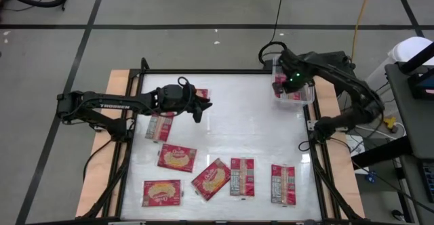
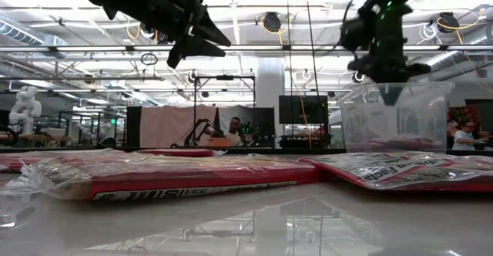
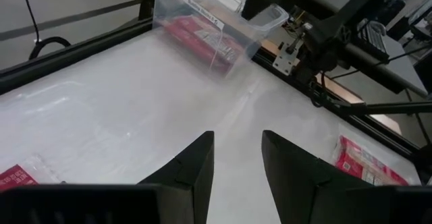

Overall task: Sort popcorn bags into baskets
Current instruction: Put the red popcorn bag into the transparent container

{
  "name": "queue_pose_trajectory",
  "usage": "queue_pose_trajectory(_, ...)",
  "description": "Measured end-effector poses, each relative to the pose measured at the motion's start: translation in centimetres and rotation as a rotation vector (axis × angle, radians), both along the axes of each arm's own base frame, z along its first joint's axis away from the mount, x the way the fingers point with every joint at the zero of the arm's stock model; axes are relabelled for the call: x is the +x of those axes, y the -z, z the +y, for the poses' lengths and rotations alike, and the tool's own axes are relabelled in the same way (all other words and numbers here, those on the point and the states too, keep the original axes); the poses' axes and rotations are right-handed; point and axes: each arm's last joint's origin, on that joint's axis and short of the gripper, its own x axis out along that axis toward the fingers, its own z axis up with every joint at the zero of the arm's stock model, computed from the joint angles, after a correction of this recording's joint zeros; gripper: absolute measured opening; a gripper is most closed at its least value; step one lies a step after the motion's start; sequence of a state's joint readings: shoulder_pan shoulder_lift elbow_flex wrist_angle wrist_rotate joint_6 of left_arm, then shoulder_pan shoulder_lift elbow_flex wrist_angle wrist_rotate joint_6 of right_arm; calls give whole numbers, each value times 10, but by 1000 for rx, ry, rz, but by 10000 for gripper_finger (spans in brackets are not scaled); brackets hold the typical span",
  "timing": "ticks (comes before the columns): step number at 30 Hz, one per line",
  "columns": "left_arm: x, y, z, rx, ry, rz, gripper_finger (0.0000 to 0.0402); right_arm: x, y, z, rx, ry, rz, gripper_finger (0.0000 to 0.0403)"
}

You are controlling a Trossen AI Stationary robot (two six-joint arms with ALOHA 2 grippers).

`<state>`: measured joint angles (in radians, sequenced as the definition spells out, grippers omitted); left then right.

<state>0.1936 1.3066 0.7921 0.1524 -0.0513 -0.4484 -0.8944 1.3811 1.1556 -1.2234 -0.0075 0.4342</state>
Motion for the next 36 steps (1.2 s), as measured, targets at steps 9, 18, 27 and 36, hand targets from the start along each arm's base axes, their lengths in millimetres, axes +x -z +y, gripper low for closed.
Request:
queue_pose_trajectory(9,0,0,0,-33,-14,-9,127,8,36,-29,25,-83,170,158)
queue_pose_trajectory(18,0,0,0,-35,-16,-8,127,0,40,-44,-25,-124,166,232)
queue_pose_trajectory(27,0,0,2,-34,-23,-9,127,-7,18,-31,-98,-328,183,218)
queue_pose_trajectory(36,-3,0,13,-30,-63,-9,127,-16,22,-36,-45,-428,212,188)
